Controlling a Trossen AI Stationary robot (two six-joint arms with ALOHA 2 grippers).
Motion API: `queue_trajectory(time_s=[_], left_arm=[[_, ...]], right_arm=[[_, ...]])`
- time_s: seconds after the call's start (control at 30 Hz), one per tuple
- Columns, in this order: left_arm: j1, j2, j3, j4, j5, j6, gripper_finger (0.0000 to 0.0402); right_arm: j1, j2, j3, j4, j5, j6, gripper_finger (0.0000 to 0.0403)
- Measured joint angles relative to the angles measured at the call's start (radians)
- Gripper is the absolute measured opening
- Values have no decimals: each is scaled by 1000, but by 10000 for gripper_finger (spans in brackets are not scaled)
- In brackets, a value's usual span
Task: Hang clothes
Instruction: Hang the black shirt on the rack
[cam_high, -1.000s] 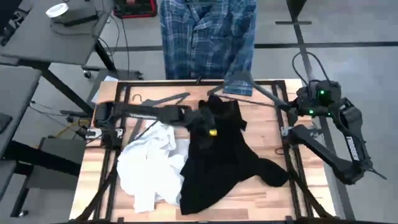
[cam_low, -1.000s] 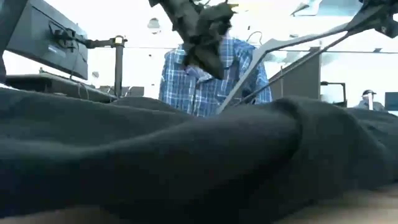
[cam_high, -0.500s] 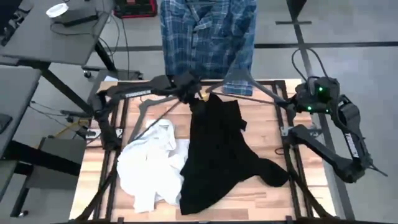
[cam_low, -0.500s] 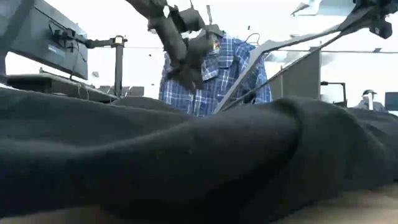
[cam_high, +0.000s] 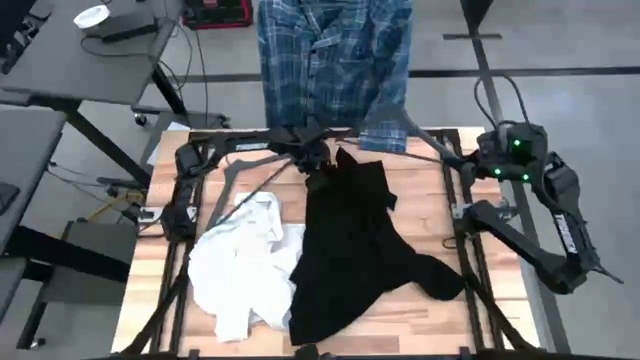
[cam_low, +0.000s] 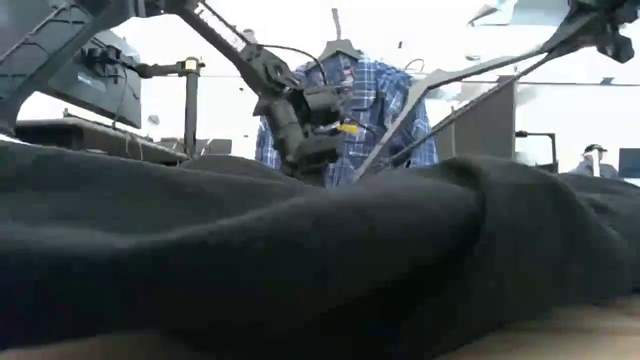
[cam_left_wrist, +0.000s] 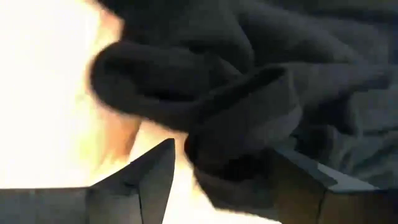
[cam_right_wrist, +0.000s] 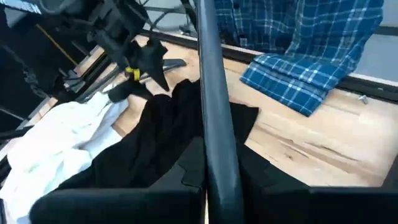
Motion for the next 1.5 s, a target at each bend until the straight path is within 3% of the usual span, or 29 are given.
queue_trajectory(time_s=[0.1, 0.17, 0.27, 0.33, 0.53, 0.87, 1.1, 1.5], left_arm=[[-4, 5, 1, 4, 1, 7, 186], [-4, 7, 0, -6, 1, -15, 140], [-3, 5, 0, -46, -3, -29, 38], [2, -8, 0, -97, -22, -57, 14], [17, -115, 0, -194, -145, -120, 2], [21, -282, 0, -200, -169, -260, 0], [15, -375, 0, -168, -162, -222, 0], [11, -451, 0, -178, -158, -234, 0]], right_arm=[[0, 0, 0, -1, 0, -1, 29], [0, 0, 0, -1, 0, -1, 29], [0, -1, 0, -1, -1, 1, 29], [0, -3, 3, -6, -8, 3, 29], [1, -18, 39, 0, -57, -9, 29], [2, -22, 44, 2, -273, -20, 29], [2, -20, 13, 55, -329, -44, 29], [1, -19, 16, 186, -324, -73, 29]])
